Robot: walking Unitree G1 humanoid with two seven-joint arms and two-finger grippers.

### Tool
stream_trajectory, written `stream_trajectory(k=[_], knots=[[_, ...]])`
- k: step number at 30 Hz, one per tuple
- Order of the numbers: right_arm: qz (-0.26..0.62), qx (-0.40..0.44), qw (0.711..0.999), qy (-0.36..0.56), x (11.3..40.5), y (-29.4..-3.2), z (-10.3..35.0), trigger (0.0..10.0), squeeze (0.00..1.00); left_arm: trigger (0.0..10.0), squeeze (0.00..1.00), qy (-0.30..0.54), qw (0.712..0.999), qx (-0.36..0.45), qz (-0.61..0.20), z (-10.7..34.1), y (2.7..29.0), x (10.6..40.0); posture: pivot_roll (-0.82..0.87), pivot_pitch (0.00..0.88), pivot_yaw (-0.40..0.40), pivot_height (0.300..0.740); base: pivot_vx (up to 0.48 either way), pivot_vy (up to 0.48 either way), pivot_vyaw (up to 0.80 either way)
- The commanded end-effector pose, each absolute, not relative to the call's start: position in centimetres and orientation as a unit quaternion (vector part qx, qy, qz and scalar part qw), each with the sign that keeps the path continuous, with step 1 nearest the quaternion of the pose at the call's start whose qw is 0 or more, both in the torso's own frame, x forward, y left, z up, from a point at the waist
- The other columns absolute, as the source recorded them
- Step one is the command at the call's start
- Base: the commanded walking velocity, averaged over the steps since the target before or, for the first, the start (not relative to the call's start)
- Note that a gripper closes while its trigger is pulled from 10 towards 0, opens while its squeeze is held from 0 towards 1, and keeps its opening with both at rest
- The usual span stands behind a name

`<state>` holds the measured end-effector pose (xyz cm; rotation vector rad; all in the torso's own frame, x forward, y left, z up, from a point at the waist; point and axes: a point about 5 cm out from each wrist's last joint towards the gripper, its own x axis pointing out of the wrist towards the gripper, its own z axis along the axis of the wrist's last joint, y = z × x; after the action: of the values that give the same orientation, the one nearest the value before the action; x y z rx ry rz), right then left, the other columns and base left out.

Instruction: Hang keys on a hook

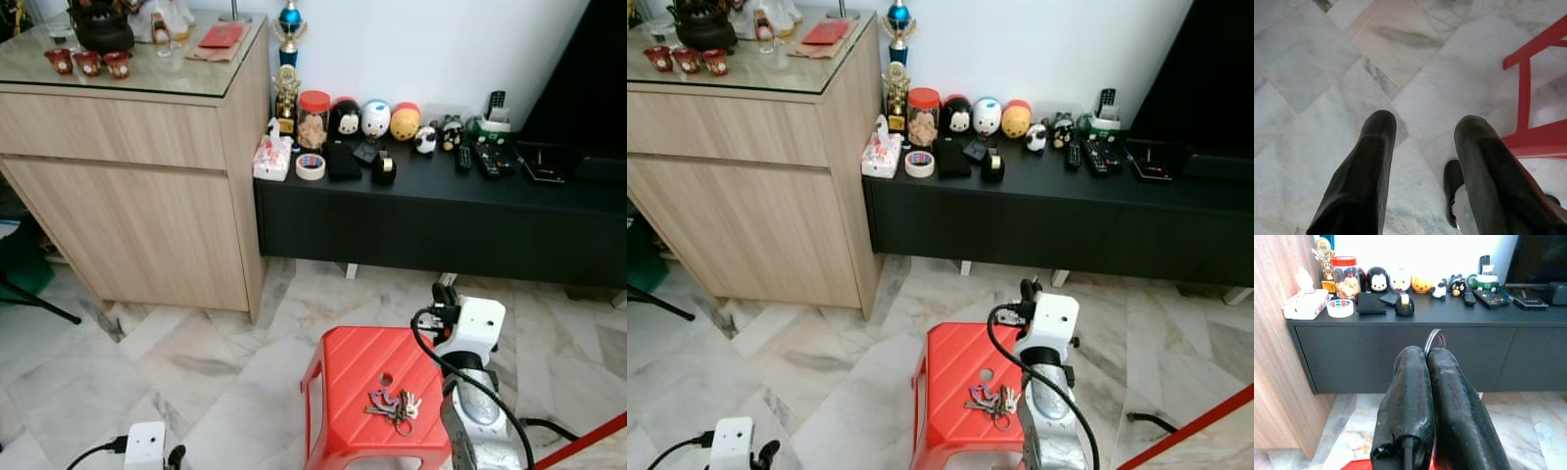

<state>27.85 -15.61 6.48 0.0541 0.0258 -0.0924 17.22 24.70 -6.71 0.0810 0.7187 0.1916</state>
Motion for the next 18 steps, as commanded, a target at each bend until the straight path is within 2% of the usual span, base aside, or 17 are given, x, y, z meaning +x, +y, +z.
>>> stream_trajectory(k=[1,18], knots=[[-0.037,0.019,0.999,0.009,27.79,-15.39,6.83,10.0,0.00,10.0,0.00,0.368,0.925,0.031,0.089,-7.26,24.19,16.56,0.03,0.005,-0.067,0.740,0.000,0.000,0.00],[-0.056,0.028,0.998,0.013,27.73,-15.37,6.81,10.0,0.00,10.0,0.00,0.366,0.926,0.022,0.092,-7.33,23.81,16.62,0.03,0.006,-0.067,0.740,0.000,0.000,0.00]])
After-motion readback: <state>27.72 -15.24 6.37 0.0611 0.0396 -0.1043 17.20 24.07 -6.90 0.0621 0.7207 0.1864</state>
